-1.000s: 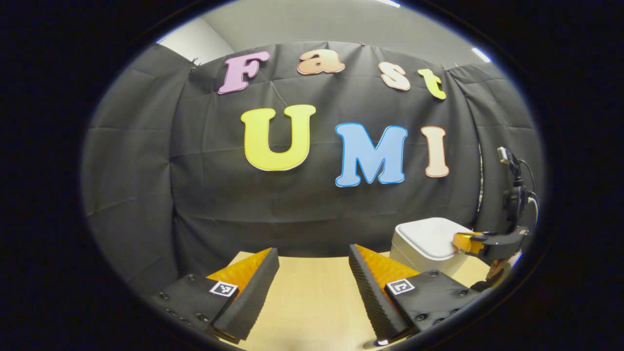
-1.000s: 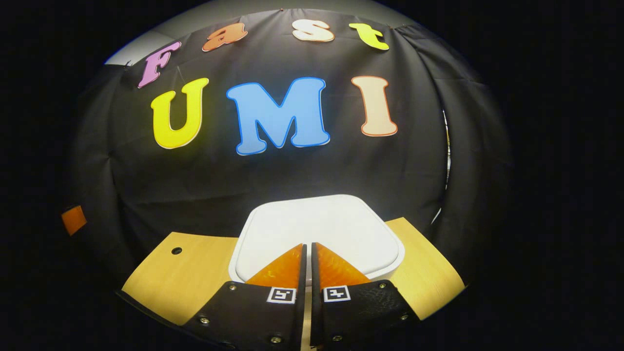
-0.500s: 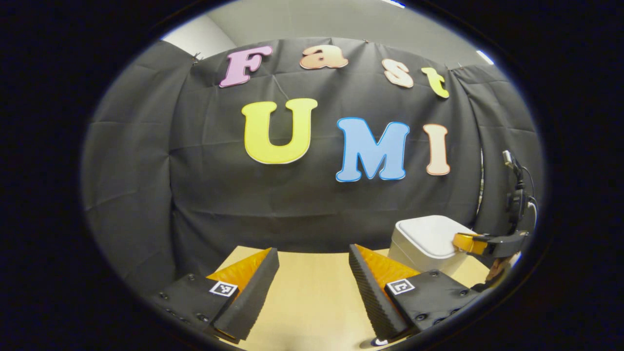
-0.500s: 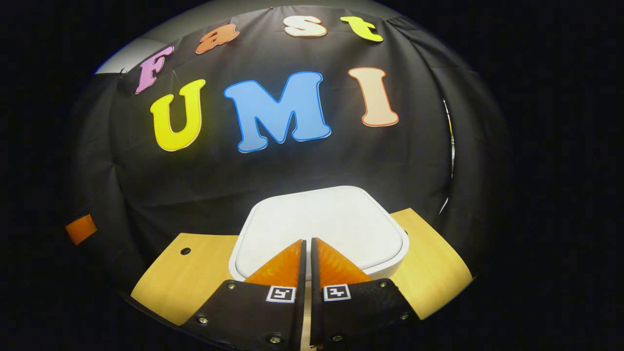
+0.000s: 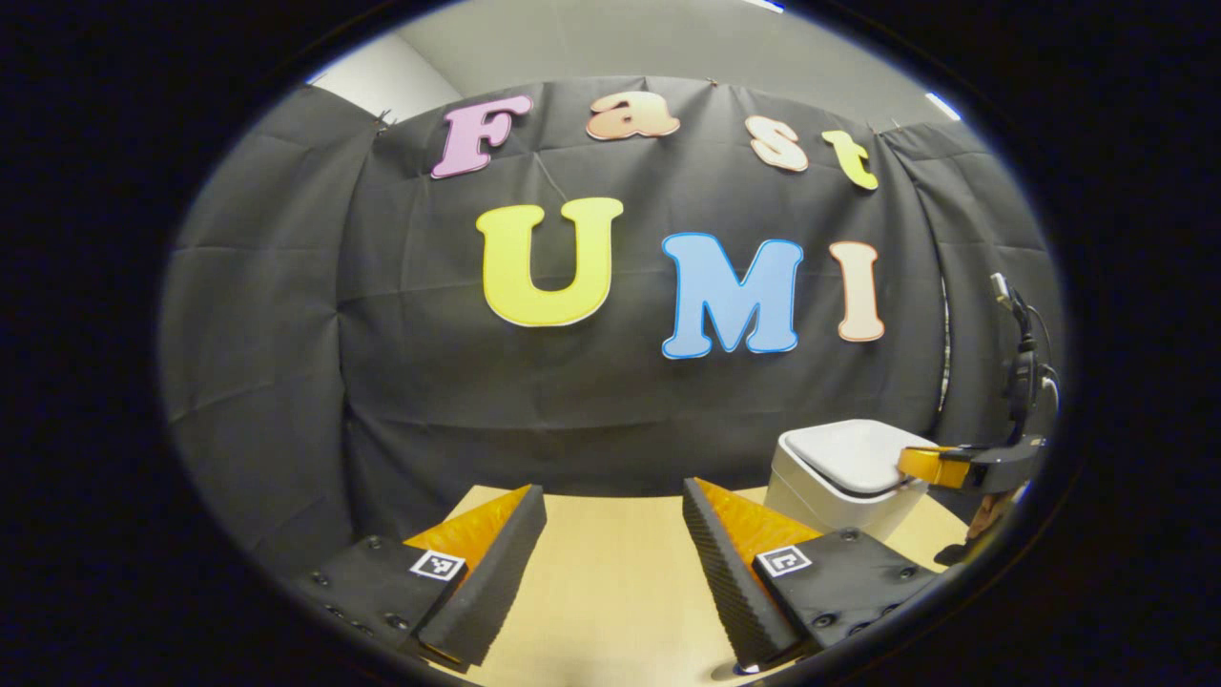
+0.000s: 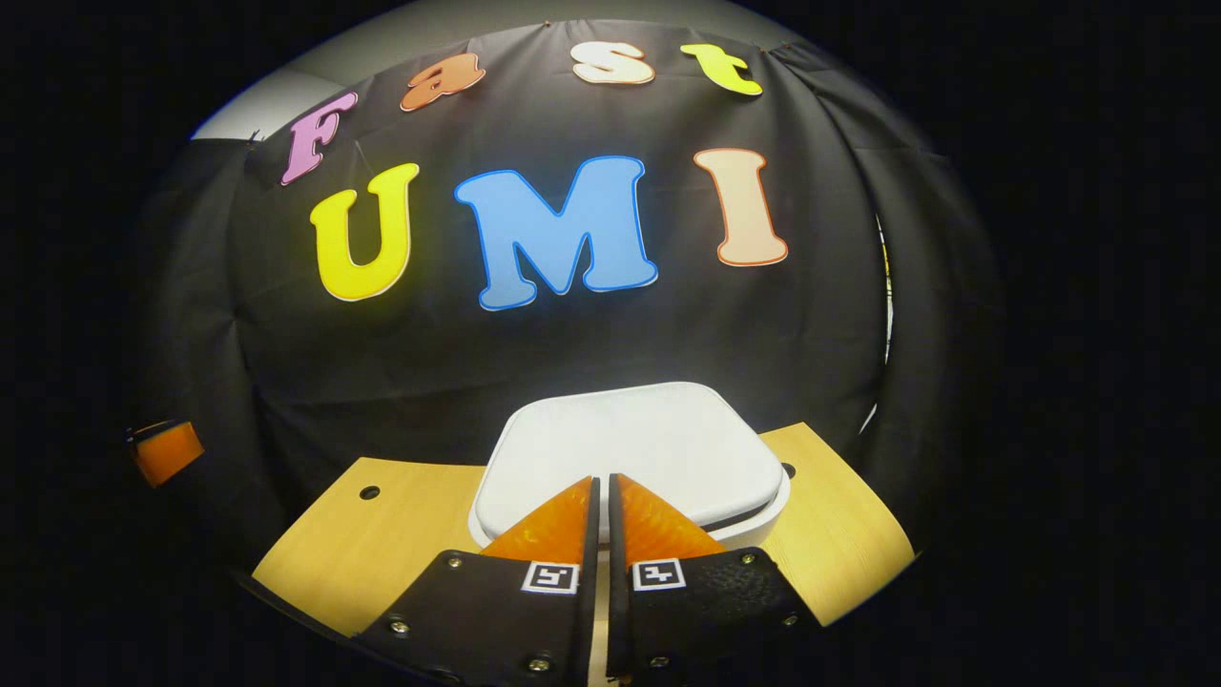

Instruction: Press the lid of the desktop garbage bin to open it, pick up the crumpled paper on the desktop and throw it into the bin, then pick up the pop can on the desktop and drop it into the bin, and finally close the garbage bin lid.

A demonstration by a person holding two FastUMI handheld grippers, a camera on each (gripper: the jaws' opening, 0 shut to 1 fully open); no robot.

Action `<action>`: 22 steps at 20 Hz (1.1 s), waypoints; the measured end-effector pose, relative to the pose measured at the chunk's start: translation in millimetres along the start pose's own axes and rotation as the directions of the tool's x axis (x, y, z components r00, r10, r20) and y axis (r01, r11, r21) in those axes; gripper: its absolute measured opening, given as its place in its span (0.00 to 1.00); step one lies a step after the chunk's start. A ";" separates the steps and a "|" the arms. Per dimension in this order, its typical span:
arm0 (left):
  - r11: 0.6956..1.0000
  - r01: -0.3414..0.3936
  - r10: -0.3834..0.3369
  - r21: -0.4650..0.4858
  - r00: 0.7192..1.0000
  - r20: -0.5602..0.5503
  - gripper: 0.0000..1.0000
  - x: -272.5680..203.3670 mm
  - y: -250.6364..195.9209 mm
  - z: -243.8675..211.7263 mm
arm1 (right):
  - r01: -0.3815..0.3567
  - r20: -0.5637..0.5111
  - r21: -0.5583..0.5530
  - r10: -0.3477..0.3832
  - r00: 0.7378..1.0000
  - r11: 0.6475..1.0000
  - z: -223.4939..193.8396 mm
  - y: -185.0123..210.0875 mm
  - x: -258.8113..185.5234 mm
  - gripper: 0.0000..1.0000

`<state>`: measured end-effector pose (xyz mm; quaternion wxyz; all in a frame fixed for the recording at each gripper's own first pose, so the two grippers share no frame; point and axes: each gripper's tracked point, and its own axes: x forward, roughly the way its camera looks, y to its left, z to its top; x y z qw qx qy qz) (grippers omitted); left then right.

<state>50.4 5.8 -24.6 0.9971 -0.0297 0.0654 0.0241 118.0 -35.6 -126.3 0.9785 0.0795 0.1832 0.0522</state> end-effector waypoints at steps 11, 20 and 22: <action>0.997 0.060 -0.059 0.049 0.998 -0.003 0.95 -16.4 10.6 -30.7 | -0.055 0.042 -0.026 0.056 0.998 0.998 17.5 14.6 -49.3 0.07; 0.998 0.055 -0.053 0.013 0.993 -0.107 0.95 -17.4 50.9 -108.4 | -0.057 0.025 -0.027 0.058 0.998 0.998 12.7 13.5 -64.5 0.07; 0.999 0.046 -0.043 0.011 0.987 -0.152 0.95 -19.0 61.0 -139.0 | -0.056 0.015 -0.035 0.056 0.998 0.998 9.6 13.4 -64.9 0.07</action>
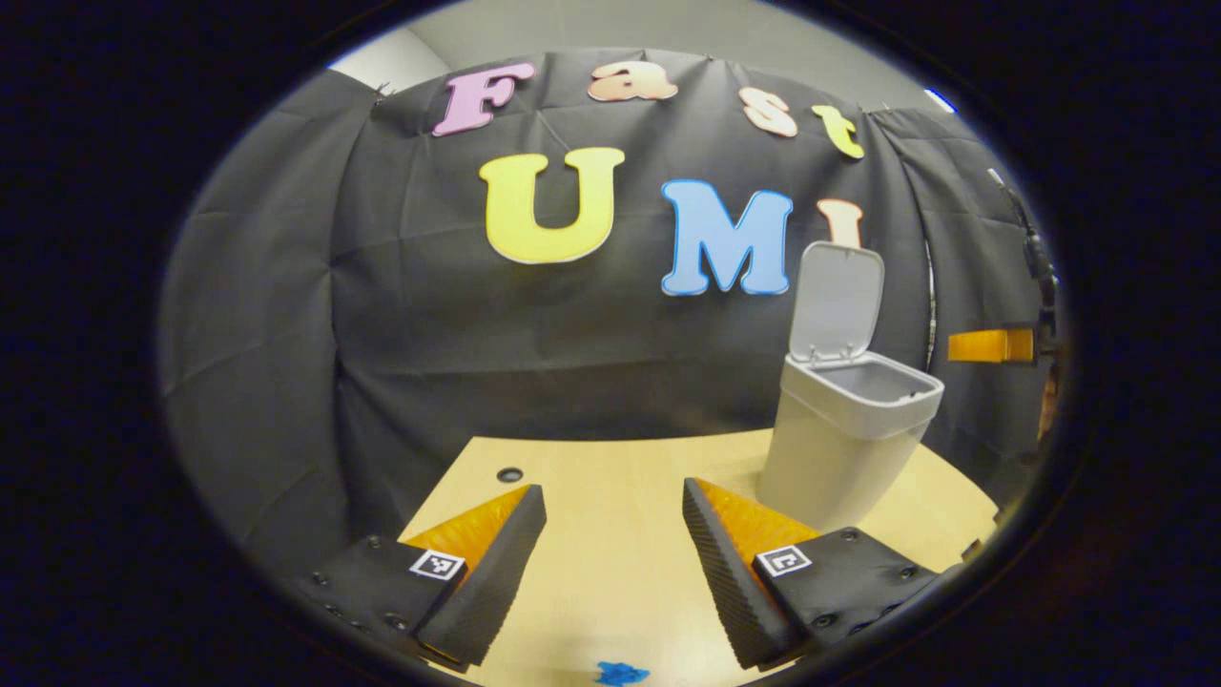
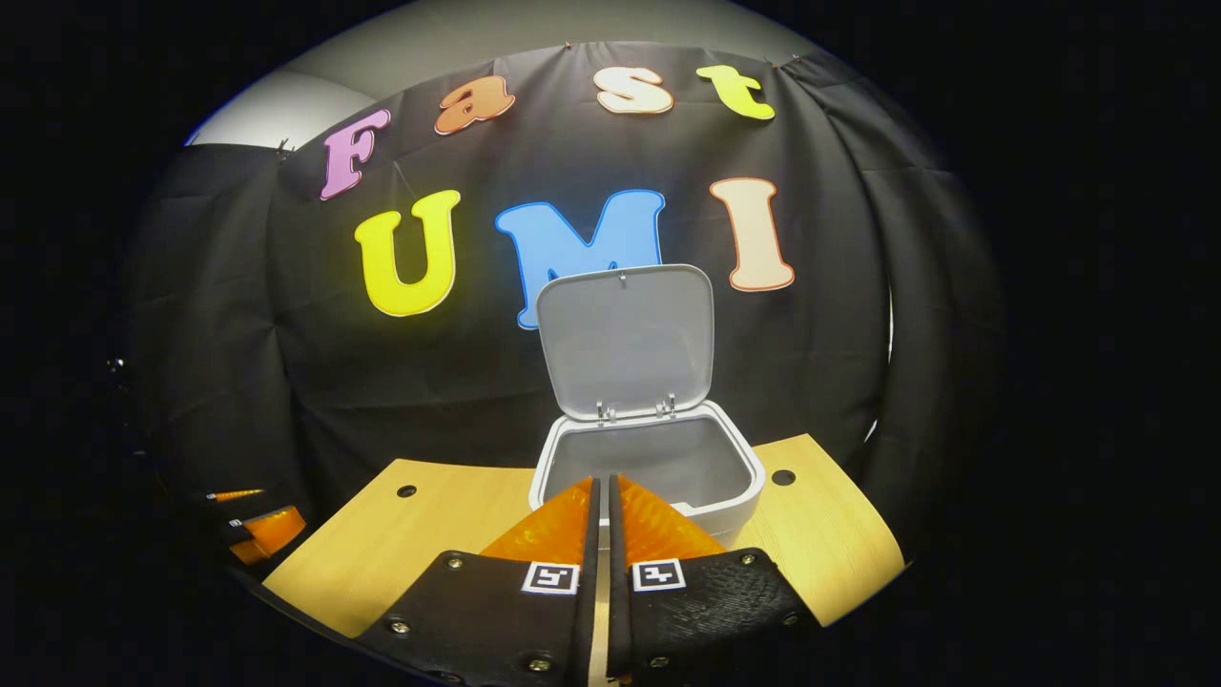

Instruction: Press the lid of the desktop garbage bin to open it, pick up the crumpled paper on the desktop and throw it into the bin, then pick up the pop can on the desktop and drop it into the bin, and finally close the garbage bin lid.

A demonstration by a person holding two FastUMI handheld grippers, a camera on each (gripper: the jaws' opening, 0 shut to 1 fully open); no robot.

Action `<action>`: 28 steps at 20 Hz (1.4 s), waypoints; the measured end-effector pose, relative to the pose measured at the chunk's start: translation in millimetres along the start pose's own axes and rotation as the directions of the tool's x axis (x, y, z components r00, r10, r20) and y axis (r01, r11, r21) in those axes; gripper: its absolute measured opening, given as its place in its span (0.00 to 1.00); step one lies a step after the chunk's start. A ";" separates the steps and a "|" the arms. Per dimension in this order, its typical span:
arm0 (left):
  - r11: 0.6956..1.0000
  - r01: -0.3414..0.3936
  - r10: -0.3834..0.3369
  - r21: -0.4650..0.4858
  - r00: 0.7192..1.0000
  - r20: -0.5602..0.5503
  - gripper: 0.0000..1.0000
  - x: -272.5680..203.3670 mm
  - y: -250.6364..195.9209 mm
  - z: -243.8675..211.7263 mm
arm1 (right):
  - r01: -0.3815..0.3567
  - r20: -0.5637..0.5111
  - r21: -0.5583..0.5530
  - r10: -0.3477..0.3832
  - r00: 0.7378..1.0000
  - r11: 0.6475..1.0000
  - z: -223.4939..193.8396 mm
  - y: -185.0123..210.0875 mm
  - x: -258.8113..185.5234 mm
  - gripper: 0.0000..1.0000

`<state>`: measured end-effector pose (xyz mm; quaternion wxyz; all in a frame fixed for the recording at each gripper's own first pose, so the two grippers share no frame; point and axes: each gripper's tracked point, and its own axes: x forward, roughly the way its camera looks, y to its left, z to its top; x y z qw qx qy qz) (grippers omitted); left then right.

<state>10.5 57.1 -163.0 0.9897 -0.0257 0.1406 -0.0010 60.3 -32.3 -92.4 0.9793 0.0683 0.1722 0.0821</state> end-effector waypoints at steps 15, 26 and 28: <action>0.998 0.043 -0.026 0.036 0.923 -0.384 0.96 0.5 -8.5 -221.6 | 0.025 -0.065 0.012 -0.025 0.998 1.000 -24.7 -14.1 -2.6 0.07; 1.000 0.017 -0.015 -0.001 0.851 -0.525 0.96 -16.7 -8.9 -317.9 | 0.040 -0.109 0.021 -0.038 0.993 0.999 -41.1 -20.3 -10.8 0.07; 1.000 0.007 -0.003 0.006 0.849 -0.529 0.96 -17.2 -3.7 -323.0 | 0.040 -0.113 0.019 -0.038 0.993 0.999 -43.1 -19.7 -12.3 0.07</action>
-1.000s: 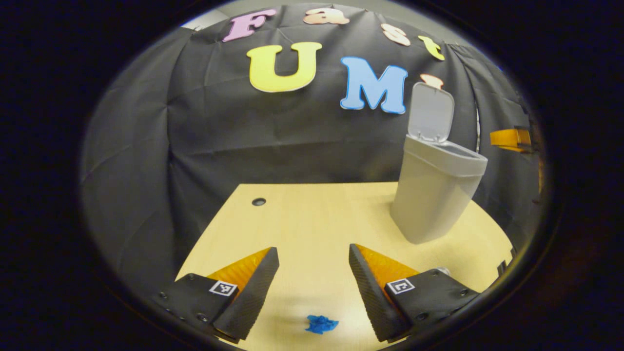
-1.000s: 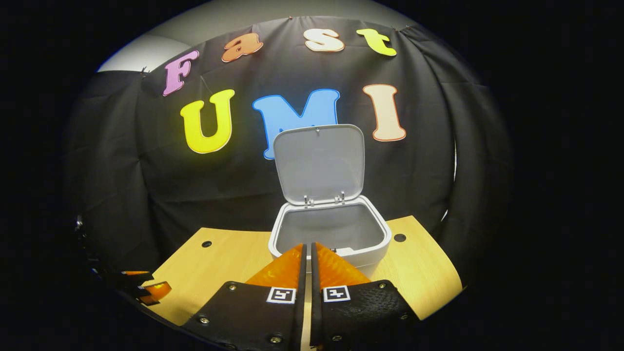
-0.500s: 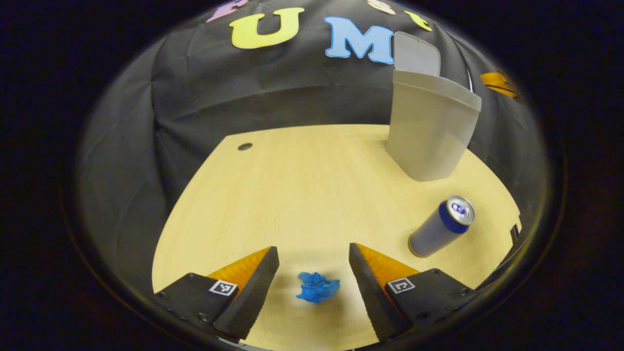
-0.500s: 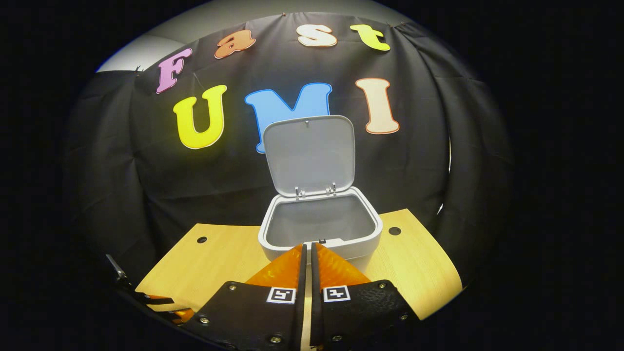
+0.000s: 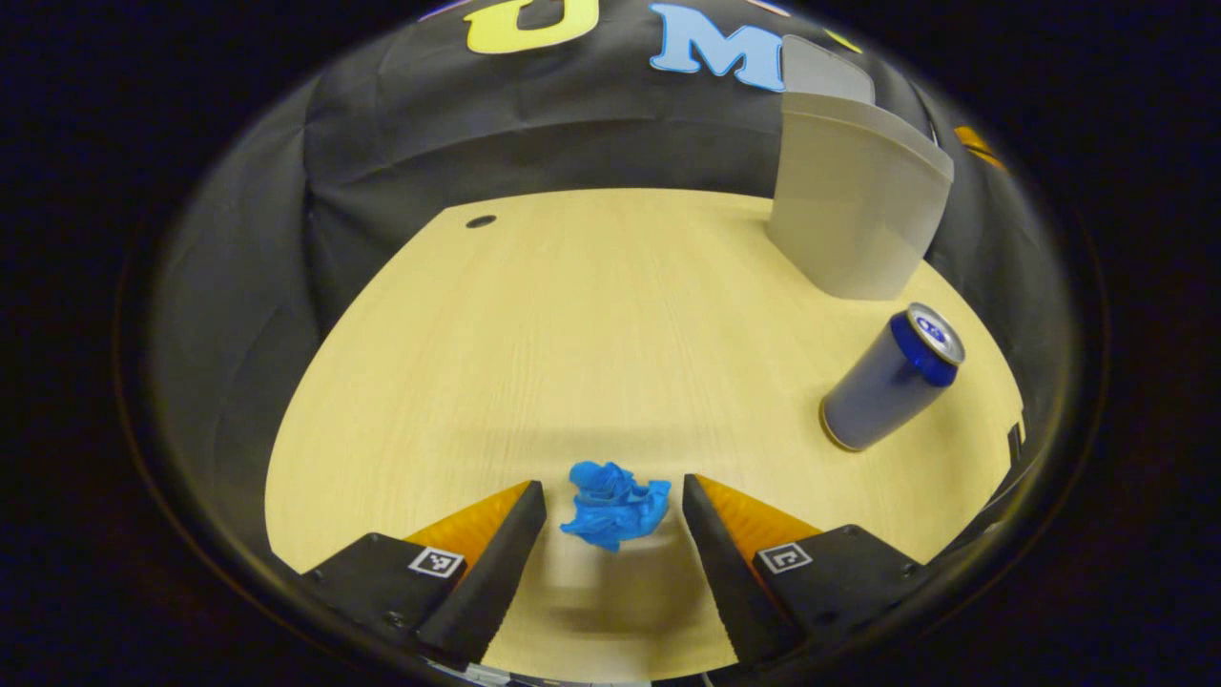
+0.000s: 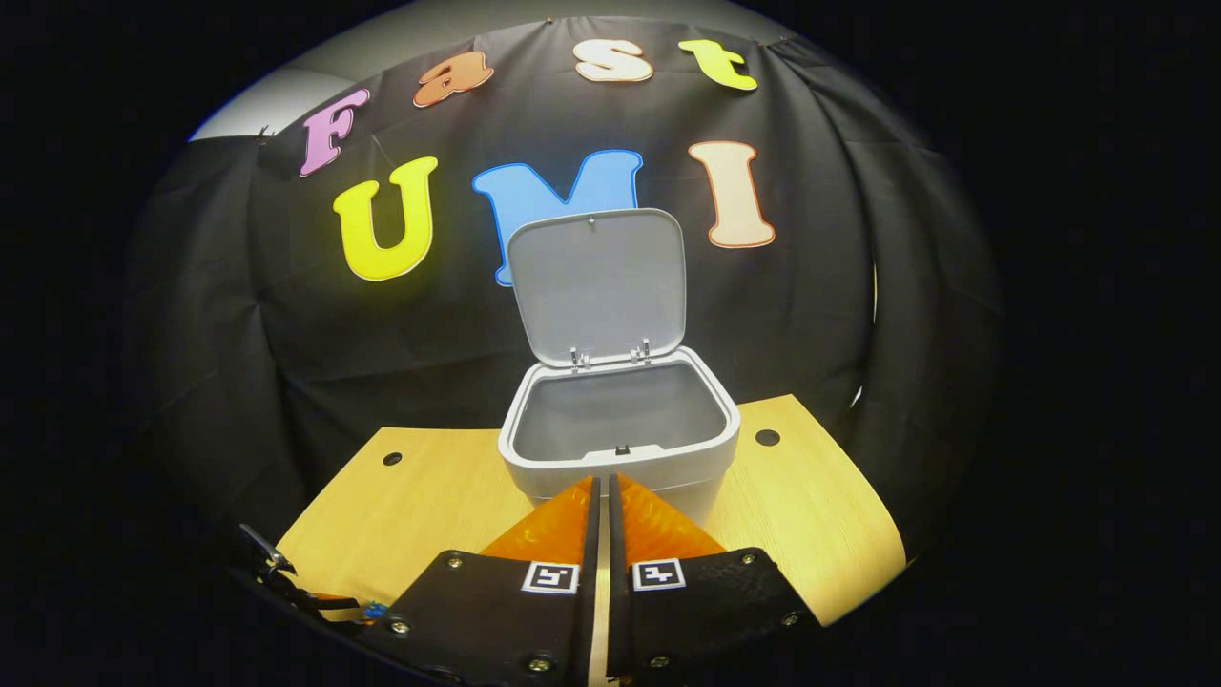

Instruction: Press the lid of the desktop garbage bin to open it, pick up the crumpled paper on the desktop and throw it into the bin, then pick up the pop can on the desktop and drop it into the bin, and finally close the garbage bin lid.

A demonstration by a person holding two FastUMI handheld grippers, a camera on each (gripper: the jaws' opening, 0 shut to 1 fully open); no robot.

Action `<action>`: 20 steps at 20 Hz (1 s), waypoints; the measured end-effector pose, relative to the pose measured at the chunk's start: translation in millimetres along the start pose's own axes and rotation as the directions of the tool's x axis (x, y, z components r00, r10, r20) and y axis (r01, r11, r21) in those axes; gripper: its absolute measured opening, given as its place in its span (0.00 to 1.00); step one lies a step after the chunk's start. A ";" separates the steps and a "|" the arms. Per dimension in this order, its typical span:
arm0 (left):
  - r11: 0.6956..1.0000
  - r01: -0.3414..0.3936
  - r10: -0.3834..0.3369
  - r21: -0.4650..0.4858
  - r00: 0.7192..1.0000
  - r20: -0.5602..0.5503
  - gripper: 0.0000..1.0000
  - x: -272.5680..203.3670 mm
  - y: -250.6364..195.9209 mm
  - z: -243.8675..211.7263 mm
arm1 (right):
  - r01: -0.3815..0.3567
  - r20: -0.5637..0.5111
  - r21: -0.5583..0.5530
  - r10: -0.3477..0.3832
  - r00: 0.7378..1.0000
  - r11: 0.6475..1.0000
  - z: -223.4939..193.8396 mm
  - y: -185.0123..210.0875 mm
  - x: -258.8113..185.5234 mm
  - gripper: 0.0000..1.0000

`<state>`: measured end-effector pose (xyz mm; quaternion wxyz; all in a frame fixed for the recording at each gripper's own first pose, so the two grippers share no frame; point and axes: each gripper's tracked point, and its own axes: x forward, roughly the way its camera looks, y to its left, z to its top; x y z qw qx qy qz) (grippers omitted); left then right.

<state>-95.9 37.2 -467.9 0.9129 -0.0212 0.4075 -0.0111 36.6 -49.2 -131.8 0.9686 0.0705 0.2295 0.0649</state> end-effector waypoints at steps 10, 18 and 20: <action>0.997 -0.065 0.064 -0.041 0.998 -0.027 0.96 15.8 22.0 -10.4 | 0.007 -0.033 0.020 -0.006 0.999 1.000 -12.2 -2.9 -5.1 0.07; 0.997 -0.075 0.074 -0.013 0.997 -0.017 0.60 24.3 16.6 19.4 | 0.012 -0.053 0.033 -0.010 0.999 0.999 -19.7 -4.3 -3.8 0.06; 0.996 -0.093 0.093 0.005 0.996 -0.009 0.58 26.6 17.4 38.3 | 0.011 -0.056 0.032 -0.009 0.998 0.999 -19.7 -3.9 -3.2 0.06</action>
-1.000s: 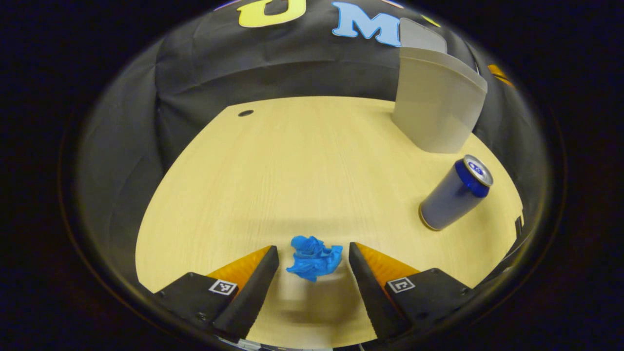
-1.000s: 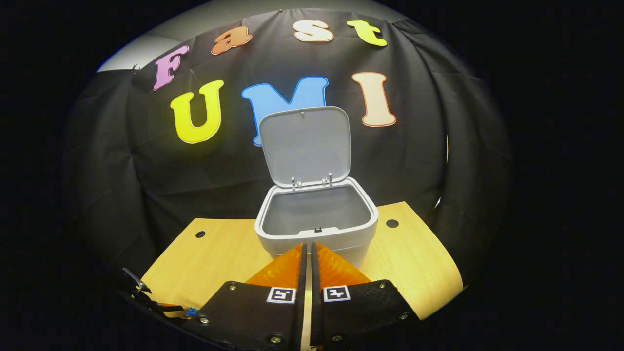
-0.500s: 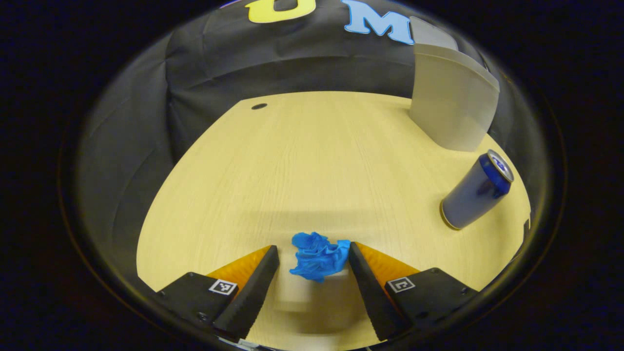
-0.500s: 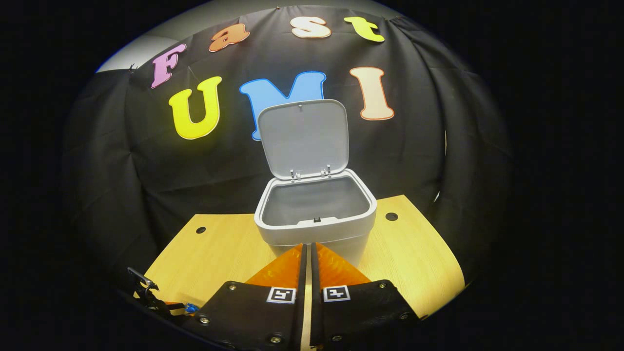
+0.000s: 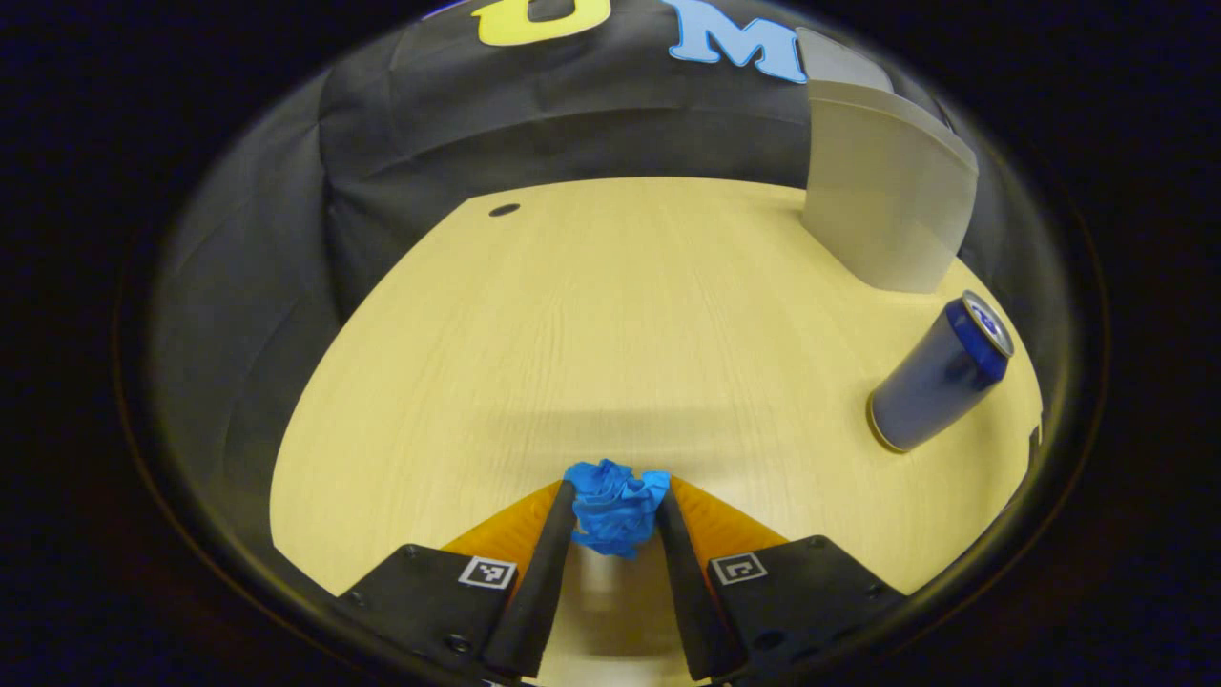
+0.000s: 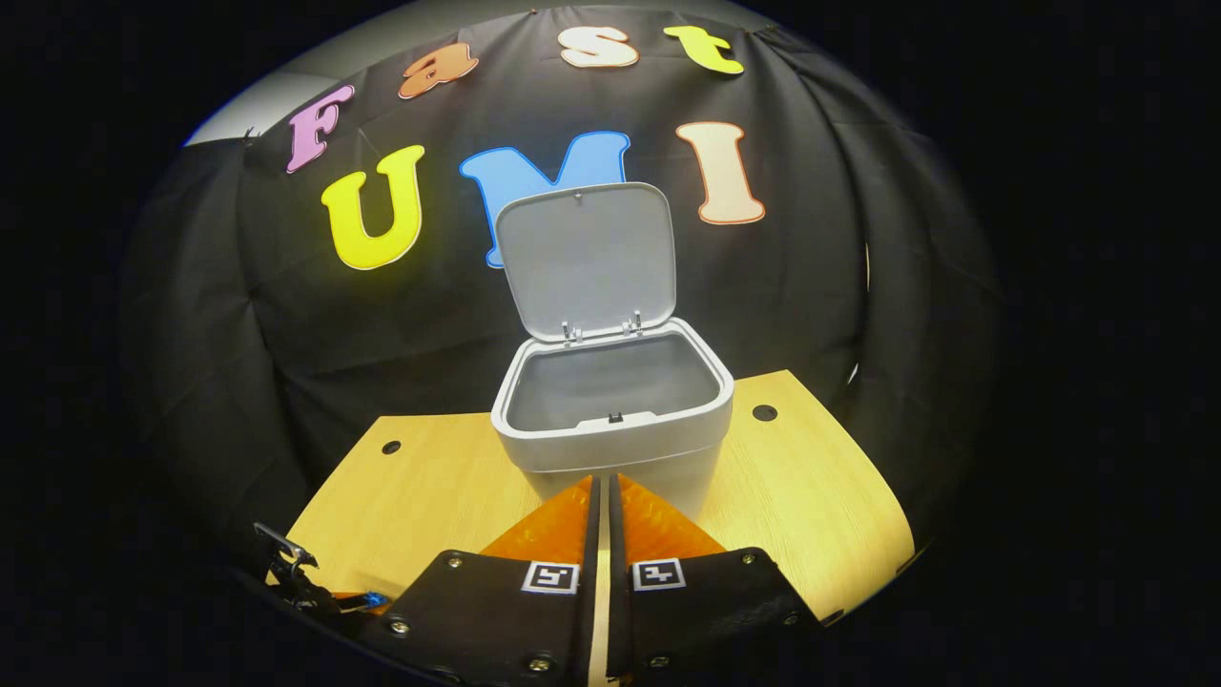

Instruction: Press the lid of the desktop garbage bin to open it, pick up the crumpled paper on the desktop and throw it into the bin, then pick up the pop can on the desktop and drop it into the bin, and finally close the garbage bin lid.

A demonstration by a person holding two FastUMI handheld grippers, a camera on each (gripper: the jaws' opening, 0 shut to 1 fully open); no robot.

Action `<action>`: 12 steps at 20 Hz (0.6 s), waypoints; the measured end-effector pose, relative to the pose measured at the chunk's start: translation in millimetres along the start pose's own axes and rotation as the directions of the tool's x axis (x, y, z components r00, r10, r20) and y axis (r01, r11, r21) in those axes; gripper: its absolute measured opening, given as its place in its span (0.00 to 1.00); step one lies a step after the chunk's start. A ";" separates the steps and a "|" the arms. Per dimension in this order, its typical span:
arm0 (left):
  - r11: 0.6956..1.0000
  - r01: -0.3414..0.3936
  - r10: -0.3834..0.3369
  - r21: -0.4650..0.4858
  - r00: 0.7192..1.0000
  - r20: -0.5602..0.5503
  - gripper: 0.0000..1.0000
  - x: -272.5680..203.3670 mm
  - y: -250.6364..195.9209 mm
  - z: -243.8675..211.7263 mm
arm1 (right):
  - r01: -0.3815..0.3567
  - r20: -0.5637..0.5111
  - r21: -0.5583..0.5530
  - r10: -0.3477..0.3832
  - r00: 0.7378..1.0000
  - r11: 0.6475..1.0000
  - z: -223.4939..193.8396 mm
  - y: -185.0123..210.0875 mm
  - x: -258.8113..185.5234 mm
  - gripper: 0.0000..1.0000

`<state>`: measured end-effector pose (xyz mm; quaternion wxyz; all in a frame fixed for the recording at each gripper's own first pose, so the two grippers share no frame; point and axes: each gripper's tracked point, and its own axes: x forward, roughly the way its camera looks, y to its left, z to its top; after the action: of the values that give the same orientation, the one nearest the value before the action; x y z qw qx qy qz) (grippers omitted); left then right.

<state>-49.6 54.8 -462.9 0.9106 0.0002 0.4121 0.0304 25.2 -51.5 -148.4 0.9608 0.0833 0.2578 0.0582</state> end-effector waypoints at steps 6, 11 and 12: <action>0.997 -0.020 0.012 0.071 0.994 0.107 0.58 -12.6 -1.8 72.4 | 0.003 -0.004 -0.002 -0.003 1.000 1.000 -0.8 -1.9 3.8 0.06; 0.996 -0.015 -0.004 0.082 0.976 0.217 0.62 -33.3 -11.1 139.3 | 0.004 -0.007 -0.002 -0.004 1.000 1.000 -3.0 -2.5 5.4 0.07; 0.996 -0.011 -0.010 0.088 0.971 0.237 0.61 -37.7 -14.0 152.7 | 0.005 -0.008 -0.001 -0.005 1.000 1.000 -2.5 -2.6 5.9 0.07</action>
<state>40.9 42.4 -334.2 0.9524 0.0444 0.3013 0.0121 29.2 -52.8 -153.9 0.9600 0.0822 0.2618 0.0563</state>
